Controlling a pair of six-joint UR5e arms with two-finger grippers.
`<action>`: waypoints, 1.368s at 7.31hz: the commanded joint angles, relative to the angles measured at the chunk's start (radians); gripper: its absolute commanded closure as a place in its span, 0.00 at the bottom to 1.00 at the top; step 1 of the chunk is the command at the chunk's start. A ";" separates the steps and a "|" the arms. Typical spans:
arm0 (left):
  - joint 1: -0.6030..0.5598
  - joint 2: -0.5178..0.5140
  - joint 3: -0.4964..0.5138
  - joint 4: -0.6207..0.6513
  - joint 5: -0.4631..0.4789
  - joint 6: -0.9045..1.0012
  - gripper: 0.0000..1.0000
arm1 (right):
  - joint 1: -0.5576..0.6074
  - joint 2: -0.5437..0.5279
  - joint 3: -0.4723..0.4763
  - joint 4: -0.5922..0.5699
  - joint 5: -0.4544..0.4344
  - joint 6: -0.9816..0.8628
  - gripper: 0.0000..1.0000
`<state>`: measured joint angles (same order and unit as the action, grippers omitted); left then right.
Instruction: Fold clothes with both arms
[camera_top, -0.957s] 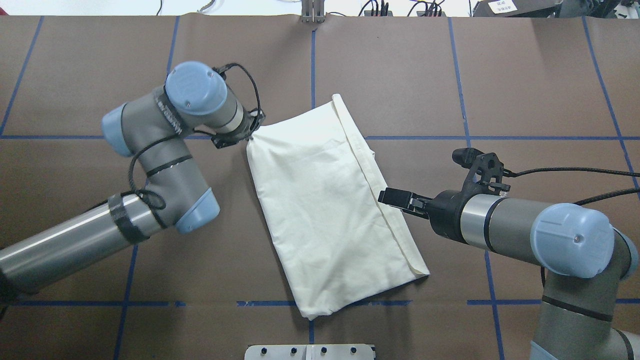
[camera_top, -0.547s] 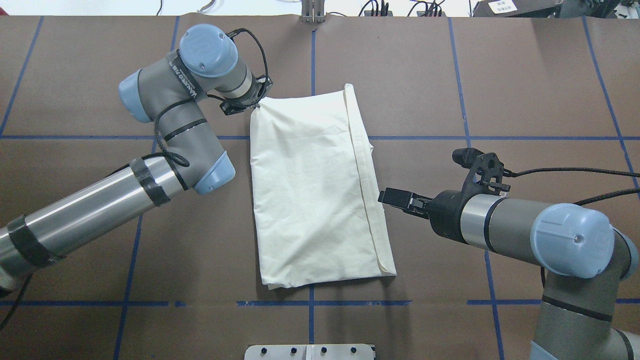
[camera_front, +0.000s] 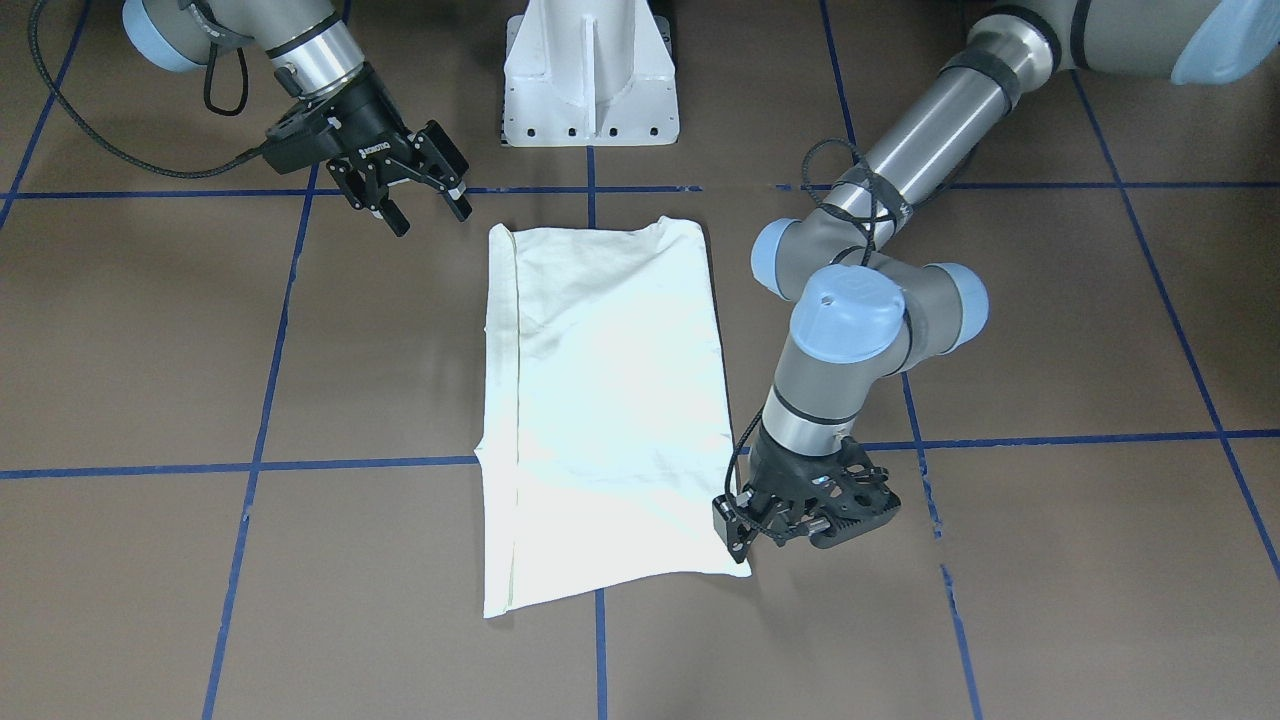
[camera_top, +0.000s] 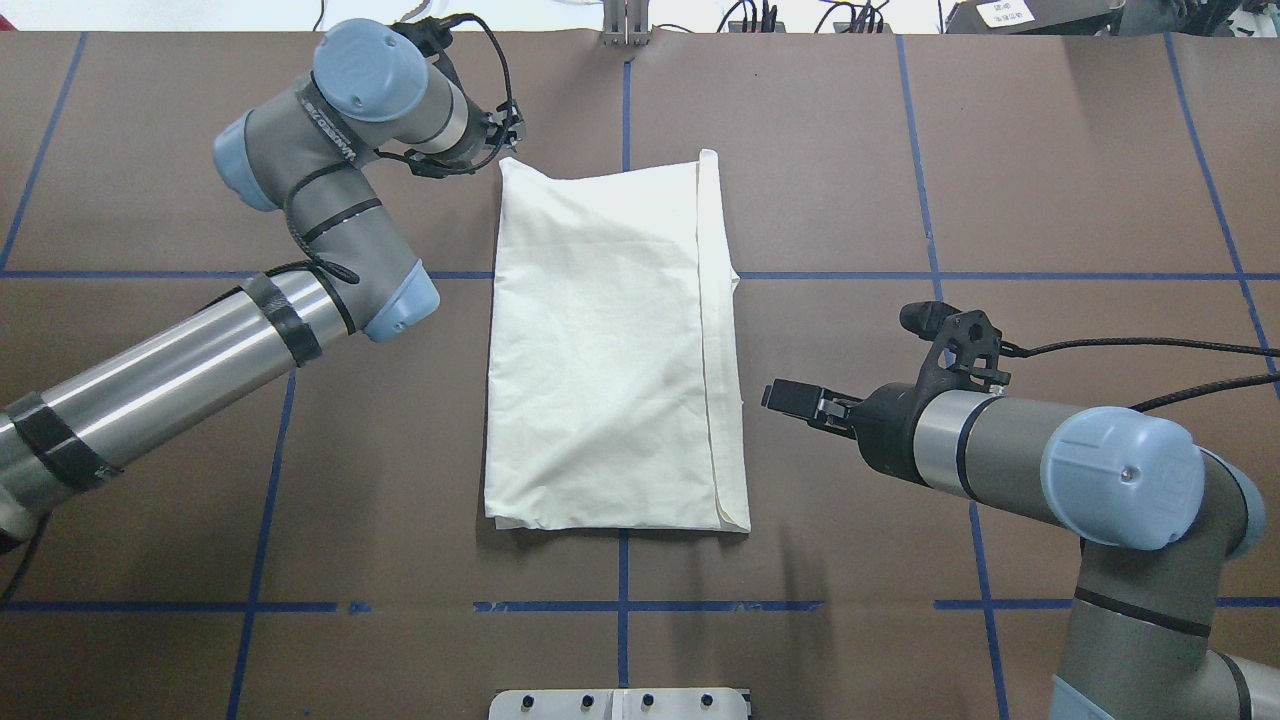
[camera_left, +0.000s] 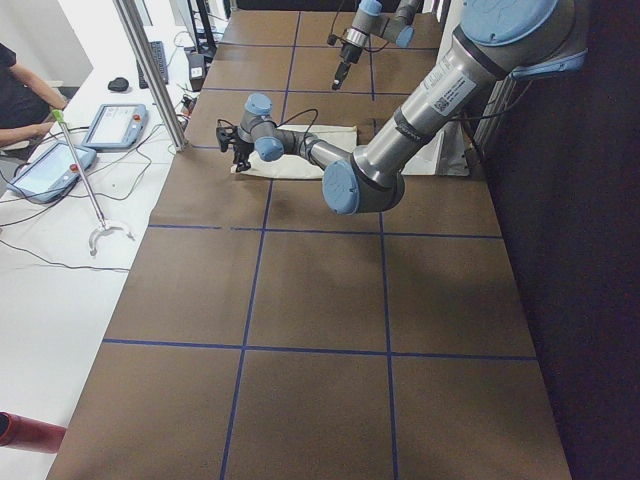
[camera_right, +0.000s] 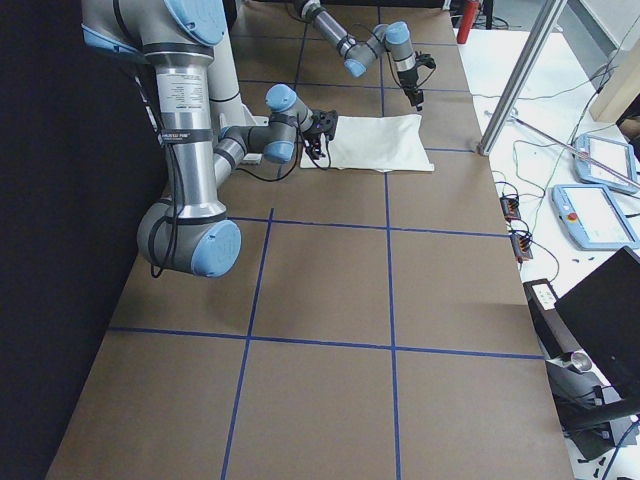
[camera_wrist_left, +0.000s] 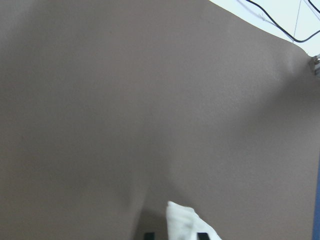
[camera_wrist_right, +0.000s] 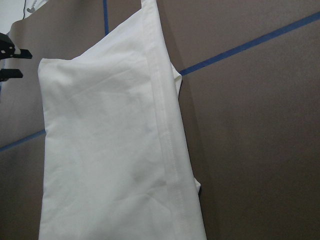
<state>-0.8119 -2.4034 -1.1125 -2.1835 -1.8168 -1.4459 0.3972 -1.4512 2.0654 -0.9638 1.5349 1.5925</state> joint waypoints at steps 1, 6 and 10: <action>-0.027 0.094 -0.219 0.101 -0.081 0.036 0.00 | 0.005 0.058 -0.037 -0.142 0.002 -0.104 0.00; -0.030 0.302 -0.648 0.275 -0.144 0.124 0.00 | -0.028 0.400 -0.270 -0.618 0.033 -0.314 0.00; -0.029 0.303 -0.647 0.263 -0.144 0.124 0.00 | -0.028 0.455 -0.346 -0.691 0.142 -0.319 0.00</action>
<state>-0.8420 -2.1006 -1.7572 -1.9188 -1.9602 -1.3219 0.3699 -1.0075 1.7248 -1.6128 1.6468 1.2744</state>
